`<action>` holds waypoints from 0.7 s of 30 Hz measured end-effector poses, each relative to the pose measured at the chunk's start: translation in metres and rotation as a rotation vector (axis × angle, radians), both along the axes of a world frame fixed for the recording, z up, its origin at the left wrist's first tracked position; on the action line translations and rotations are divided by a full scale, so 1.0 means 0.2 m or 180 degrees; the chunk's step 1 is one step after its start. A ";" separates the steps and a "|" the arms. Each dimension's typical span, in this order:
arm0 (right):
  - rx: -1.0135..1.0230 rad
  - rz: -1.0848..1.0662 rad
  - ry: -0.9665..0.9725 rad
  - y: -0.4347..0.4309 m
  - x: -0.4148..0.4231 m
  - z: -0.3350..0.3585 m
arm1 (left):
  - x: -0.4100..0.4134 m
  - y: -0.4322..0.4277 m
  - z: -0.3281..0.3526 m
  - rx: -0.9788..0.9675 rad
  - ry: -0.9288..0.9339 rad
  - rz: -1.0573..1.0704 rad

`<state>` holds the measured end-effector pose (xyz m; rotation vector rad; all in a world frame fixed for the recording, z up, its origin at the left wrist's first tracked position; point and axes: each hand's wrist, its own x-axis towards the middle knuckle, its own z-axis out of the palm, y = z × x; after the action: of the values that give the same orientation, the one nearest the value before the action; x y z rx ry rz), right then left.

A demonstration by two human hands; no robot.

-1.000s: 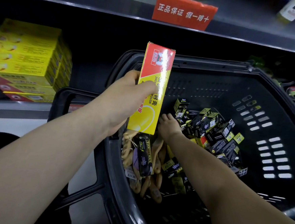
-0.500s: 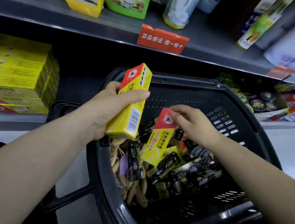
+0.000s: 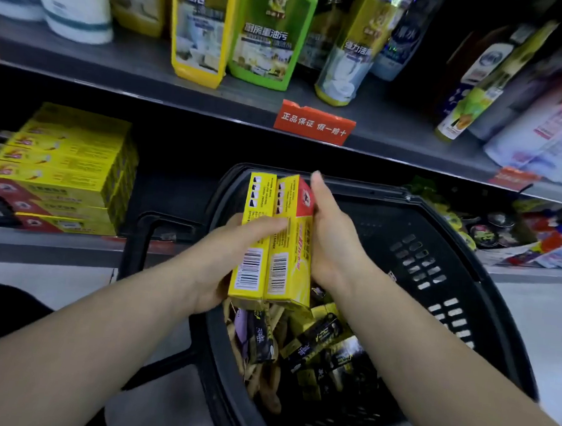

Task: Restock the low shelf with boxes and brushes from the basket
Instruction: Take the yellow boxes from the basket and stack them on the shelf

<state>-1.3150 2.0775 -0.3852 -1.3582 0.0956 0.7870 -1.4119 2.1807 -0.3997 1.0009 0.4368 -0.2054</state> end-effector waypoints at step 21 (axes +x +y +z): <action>-0.0442 0.1156 -0.0240 0.65 -0.12 0.03 | -0.27 0.65 -0.14 -0.0276 -0.0090 0.1583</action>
<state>-1.3392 2.2066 -0.3791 -1.5587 -0.1633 1.0457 -1.4665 2.3104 -0.4278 0.7822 0.6307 0.2350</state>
